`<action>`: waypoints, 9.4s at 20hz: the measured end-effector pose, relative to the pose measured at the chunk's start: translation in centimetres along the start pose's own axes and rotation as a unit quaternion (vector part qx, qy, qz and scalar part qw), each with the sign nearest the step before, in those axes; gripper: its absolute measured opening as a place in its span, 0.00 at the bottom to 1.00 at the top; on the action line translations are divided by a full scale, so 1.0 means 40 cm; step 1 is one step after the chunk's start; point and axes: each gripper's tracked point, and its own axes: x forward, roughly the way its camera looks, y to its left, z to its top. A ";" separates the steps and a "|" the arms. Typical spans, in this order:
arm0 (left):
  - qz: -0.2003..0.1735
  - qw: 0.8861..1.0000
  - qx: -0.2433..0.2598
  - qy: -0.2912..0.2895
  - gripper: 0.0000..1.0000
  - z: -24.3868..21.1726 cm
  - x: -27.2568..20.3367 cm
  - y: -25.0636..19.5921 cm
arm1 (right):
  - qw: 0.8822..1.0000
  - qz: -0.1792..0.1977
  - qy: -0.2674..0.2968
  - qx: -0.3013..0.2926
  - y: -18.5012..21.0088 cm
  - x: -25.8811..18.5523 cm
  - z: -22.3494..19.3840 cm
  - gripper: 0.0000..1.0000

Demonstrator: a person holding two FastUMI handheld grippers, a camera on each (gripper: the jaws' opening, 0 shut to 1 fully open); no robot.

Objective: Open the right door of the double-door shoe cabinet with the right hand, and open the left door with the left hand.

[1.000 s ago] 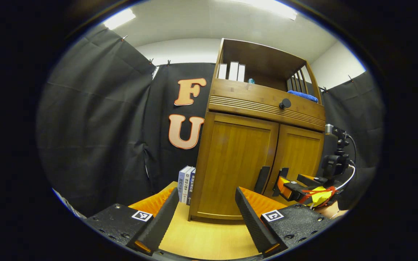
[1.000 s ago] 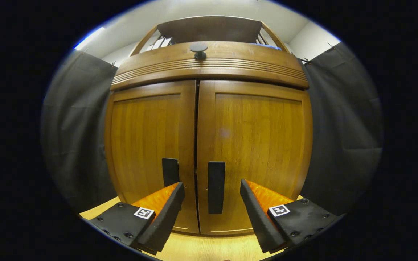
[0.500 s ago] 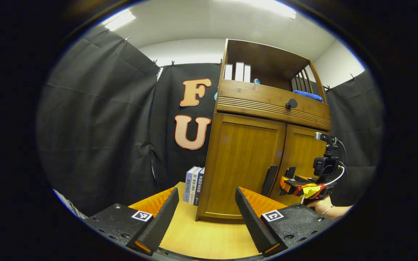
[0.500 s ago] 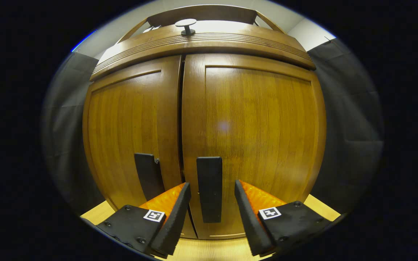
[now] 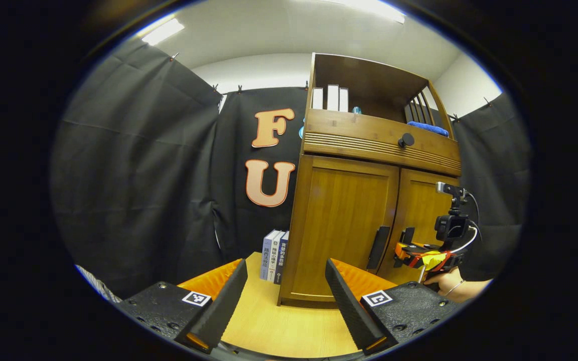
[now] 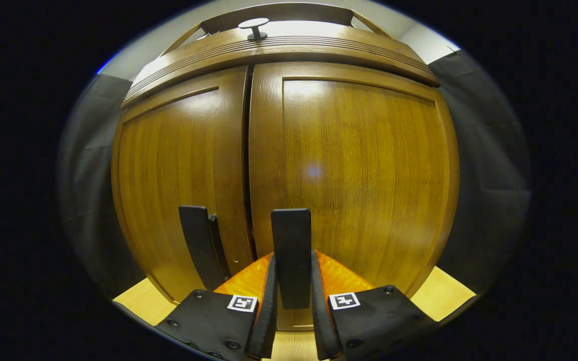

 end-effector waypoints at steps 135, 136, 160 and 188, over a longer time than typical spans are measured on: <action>-0.106 0.993 0.045 0.015 0.14 -0.245 0.421 -0.557 | 0.987 -0.152 0.002 0.042 -0.781 -0.781 -0.006 0.89; -0.106 0.993 0.042 0.016 0.14 -0.243 0.413 -0.552 | 0.988 -0.149 0.001 0.041 -0.769 -0.777 -0.005 0.89; -0.093 0.995 0.028 0.015 0.10 -0.197 0.162 -0.279 | 0.998 -0.067 -0.002 0.013 -0.483 -0.736 0.011 0.89; -0.072 0.997 0.014 0.025 0.00 -0.171 0.116 0.073 | 1.000 0.016 0.000 -0.007 0.000 -0.562 0.008 0.89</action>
